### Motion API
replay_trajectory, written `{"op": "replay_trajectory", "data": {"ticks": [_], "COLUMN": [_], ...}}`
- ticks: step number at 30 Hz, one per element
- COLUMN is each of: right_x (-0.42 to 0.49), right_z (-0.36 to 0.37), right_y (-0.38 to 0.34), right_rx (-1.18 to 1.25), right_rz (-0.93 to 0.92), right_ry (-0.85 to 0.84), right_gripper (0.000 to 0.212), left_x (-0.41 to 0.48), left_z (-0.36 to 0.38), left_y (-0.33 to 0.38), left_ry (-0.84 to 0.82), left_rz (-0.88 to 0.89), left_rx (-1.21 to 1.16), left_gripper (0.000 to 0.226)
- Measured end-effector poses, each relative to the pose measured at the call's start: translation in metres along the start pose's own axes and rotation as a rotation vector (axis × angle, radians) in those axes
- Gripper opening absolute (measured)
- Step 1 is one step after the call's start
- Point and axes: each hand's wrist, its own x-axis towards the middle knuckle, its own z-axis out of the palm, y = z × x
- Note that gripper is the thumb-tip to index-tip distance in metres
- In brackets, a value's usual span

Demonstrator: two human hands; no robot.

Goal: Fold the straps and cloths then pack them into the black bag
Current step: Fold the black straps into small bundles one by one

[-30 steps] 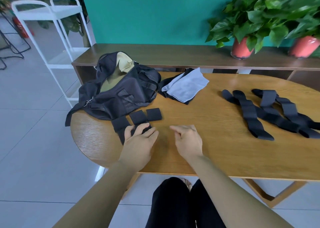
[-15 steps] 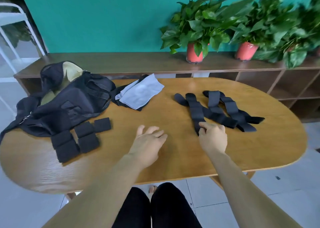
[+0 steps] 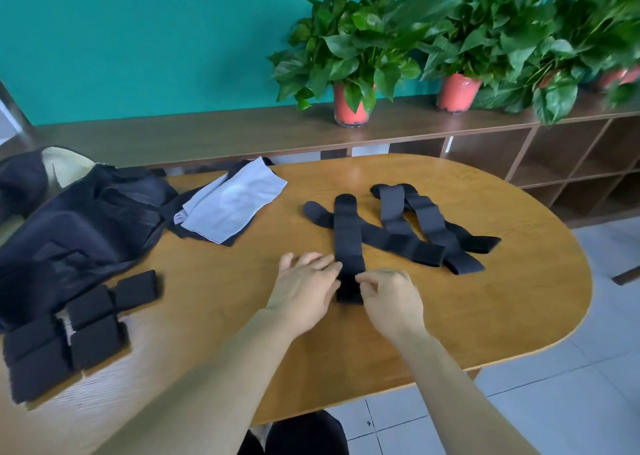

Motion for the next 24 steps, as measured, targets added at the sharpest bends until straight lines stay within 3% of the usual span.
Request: {"op": "replay_trajectory", "data": {"ticks": [2, 4, 9, 13, 24], "right_x": [0.014, 0.031, 0.063, 0.075, 0.077], "right_z": [-0.007, -0.015, -0.017, -0.008, -0.007], "right_y": [0.006, 0.01, 0.014, 0.012, 0.004], "right_rx": [-0.076, -0.227, -0.614, -0.693, -0.733], "right_rz": [-0.036, -0.065, -0.02, 0.079, 0.109], "right_ry": [0.134, 0.161, -0.187, -0.36, -0.393], "right_gripper": [0.023, 0.027, 0.049, 0.063, 0.073], "left_x": [0.011, 0.02, 0.036, 0.04, -0.006], "left_z": [0.002, 0.005, 0.013, 0.019, 0.015], "left_y": [0.001, 0.002, 0.001, -0.002, -0.021], "left_ry": [-0.011, -0.037, -0.163, -0.296, -0.337], "left_rz": [0.01, 0.027, 0.075, 0.104, 0.038], "left_rx": [-0.006, -0.016, -0.016, 0.034, 0.101], "left_gripper": [0.043, 0.046, 0.058, 0.062, 0.06]}}
